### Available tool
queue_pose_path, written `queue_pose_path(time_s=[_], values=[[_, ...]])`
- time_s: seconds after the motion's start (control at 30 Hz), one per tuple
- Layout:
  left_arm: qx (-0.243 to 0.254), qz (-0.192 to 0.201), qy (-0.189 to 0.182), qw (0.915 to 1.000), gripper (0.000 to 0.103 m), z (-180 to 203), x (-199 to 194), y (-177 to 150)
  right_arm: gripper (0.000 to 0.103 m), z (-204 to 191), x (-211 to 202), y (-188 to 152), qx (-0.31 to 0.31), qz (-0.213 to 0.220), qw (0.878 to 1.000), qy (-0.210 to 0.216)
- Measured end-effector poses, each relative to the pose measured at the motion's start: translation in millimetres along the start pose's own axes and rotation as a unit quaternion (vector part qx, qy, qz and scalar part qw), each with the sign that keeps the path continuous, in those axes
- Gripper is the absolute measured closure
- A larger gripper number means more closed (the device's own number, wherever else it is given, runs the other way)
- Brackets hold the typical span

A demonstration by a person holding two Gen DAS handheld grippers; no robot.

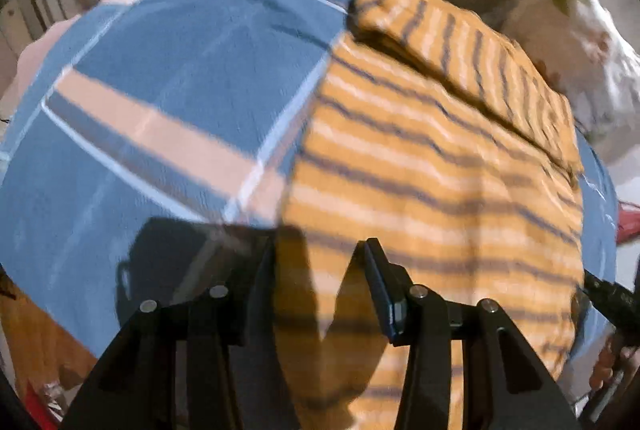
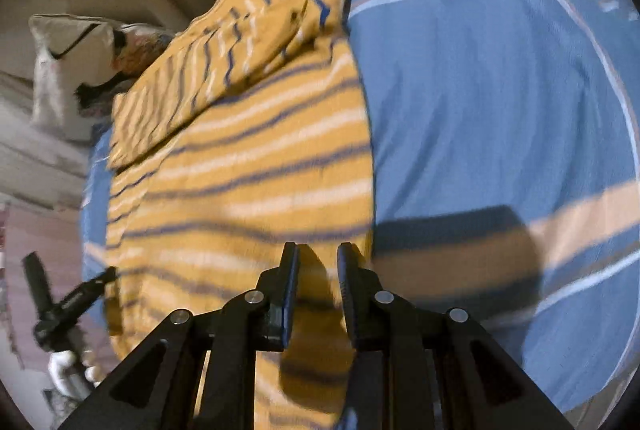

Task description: Fold small clothes

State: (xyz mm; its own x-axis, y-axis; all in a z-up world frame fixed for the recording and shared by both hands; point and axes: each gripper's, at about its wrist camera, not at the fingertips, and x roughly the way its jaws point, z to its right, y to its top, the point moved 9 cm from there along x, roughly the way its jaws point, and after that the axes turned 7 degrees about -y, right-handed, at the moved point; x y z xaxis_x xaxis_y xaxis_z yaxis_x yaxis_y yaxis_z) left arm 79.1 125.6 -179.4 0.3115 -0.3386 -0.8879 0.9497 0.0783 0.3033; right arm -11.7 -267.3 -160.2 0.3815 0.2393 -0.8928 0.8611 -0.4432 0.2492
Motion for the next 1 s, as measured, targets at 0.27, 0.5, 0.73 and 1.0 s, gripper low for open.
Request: queue_pose_path(time_s=[0.27, 0.5, 0.73, 1.0], values=[[-0.028, 0.003, -0.030, 0.9992, 0.055, 7.2, -21.2, -50.9, 0.079, 16.2, -16.5, -47.4, 0.027, -0.020, 0.997, 0.072], [-0.045, 0.008, -0.055, 0.9974, 0.054, 14.4, -28.0, -68.4, 0.059, 6.8, -19.9, -76.2, 0.013, -0.044, 0.994, 0.100], [-0.114, 0.007, -0.138, 0.9839, 0.049, 13.6, -32.2, -72.6, 0.057, -27.2, -10.4, -102.6, -0.001, -0.100, 0.978, 0.182], [-0.112, -0.034, -0.127, 0.9849, 0.094, 25.7, -22.8, -83.7, 0.094, -48.1, 1.4, -110.6, -0.041, -0.115, 0.977, 0.173]])
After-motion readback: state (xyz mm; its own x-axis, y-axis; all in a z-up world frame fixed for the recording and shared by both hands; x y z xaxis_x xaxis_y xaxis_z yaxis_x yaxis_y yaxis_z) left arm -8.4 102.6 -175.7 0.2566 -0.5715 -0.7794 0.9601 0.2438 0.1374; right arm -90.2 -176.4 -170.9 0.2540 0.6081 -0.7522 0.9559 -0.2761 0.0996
